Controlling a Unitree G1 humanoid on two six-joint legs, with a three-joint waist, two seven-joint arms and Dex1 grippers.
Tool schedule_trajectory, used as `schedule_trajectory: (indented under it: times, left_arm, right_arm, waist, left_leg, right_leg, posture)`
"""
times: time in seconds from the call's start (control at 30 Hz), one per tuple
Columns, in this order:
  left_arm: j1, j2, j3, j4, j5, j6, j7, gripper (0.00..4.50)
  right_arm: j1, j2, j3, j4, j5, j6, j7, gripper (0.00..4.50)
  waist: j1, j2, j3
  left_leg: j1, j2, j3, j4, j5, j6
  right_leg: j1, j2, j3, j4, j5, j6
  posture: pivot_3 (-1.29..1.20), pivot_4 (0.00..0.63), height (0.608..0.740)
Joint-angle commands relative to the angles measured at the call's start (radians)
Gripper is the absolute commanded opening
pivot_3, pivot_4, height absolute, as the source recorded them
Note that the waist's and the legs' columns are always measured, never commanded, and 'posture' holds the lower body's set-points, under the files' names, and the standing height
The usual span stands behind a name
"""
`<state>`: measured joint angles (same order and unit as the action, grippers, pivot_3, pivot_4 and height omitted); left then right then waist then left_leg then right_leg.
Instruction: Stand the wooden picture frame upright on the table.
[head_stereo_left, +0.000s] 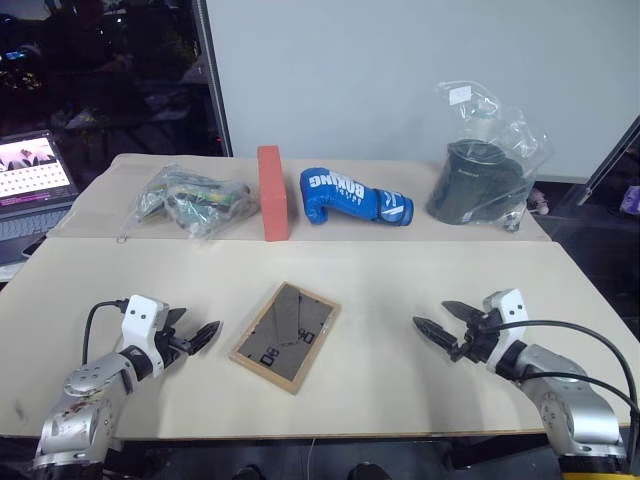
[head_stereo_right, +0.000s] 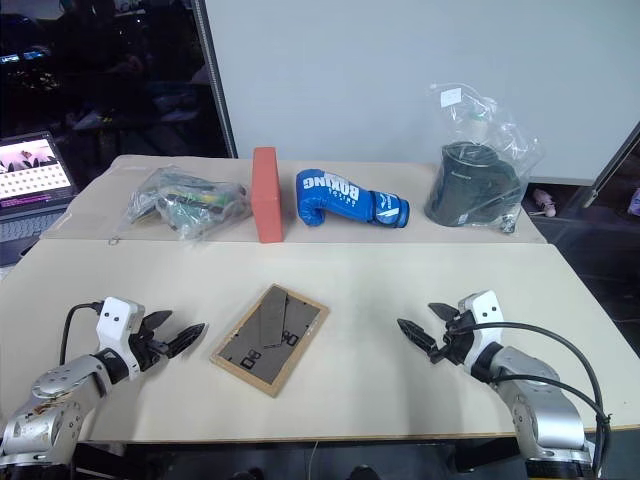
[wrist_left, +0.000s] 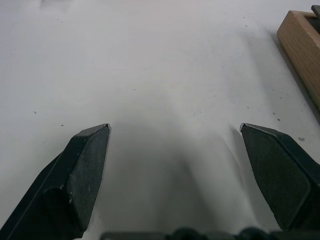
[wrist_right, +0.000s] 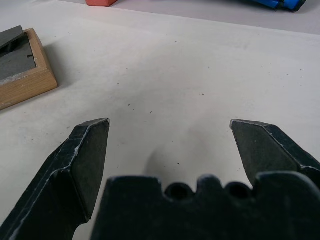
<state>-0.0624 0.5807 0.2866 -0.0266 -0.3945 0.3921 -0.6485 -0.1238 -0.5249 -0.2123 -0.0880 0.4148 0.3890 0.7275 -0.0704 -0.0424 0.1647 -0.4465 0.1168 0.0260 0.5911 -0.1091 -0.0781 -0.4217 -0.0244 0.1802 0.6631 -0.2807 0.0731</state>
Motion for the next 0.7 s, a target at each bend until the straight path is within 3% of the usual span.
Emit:
schedule_trajectory:
  times: [0.03,0.13,0.23,0.27,0.33,0.47,0.7]
  left_arm:
    - [-0.011,0.062,0.035,-0.053,-0.068,0.018,-0.1,4.24]
    - [-0.046,0.193,0.004,-0.063,-0.118,0.059,-0.292,3.44]
    - [-0.138,0.208,-0.069,0.017,-0.078,0.033,-0.327,2.33]
    - [-0.172,0.2,-0.113,0.048,-0.038,0.012,-0.328,2.14]
    - [-0.209,0.192,-0.174,0.085,0.018,-0.021,-0.332,1.32]
    - [-0.2,0.165,-0.278,0.089,0.092,-0.07,-0.347,0.0]
    - [-0.144,0.133,-0.335,-0.026,0.075,-0.04,-0.37,0.0]
  right_arm:
    - [-0.066,-0.083,0.048,-0.067,0.006,0.043,0.074,4.24]
    - [-0.203,-0.227,0.209,-0.154,-0.014,0.144,0.236,3.44]
    - [-0.286,-0.255,0.311,-0.154,-0.028,0.184,0.282,2.34]
    - [-0.312,-0.235,0.34,-0.131,-0.037,0.189,0.281,2.16]
    - [-0.342,-0.204,0.377,-0.097,-0.051,0.187,0.278,1.37]
    - [-0.365,-0.101,0.448,-0.005,-0.101,0.15,0.246,0.04]
    - [-0.367,0.068,0.483,0.095,-0.148,0.093,0.185,0.04]
  waist:
    - [0.0,0.0,0.0]
    - [-0.016,0.001,0.002]
    - [-0.019,0.001,0.0]
    - [-0.017,0.0,-0.001]
    - [-0.013,-0.003,-0.003]
    - [-0.005,-0.004,-0.003]
    - [0.007,-0.003,-0.004]
  left_leg:
    - [0.0,0.0,0.0,0.0,0.0,0.0]
    - [-0.002,0.0,0.0,0.001,0.0,0.0]
    - [0.003,0.0,-0.002,0.0,0.0,0.0]
    - [0.005,0.0,-0.002,0.0,0.0,0.0]
    - [0.005,-0.001,-0.003,0.0,0.0,0.0]
    - [-0.007,-0.003,-0.004,0.0,-0.001,0.001]
    - [-0.009,-0.003,-0.007,0.001,-0.001,0.001]
  right_leg:
    - [0.0,0.0,0.0,0.0,0.0,0.0]
    - [-0.004,0.0,0.0,0.001,0.0,-0.002]
    - [0.001,0.0,-0.002,0.001,-0.004,-0.008]
    - [0.001,0.0,-0.002,0.0,-0.005,-0.008]
    - [0.002,-0.001,-0.003,0.0,-0.007,-0.006]
    - [-0.004,-0.002,-0.003,0.001,0.0,-0.005]
    - [-0.003,-0.001,-0.006,0.002,-0.001,-0.006]
  posture:
    - [0.0,0.15,0.736]
    - [0.0,0.15,0.736]
    - [0.0,0.15,0.736]
    - [0.0,0.15,0.736]
    - [0.0,0.15,0.736]
    - [0.0,0.15,0.736]
    - [0.0,0.15,0.736]
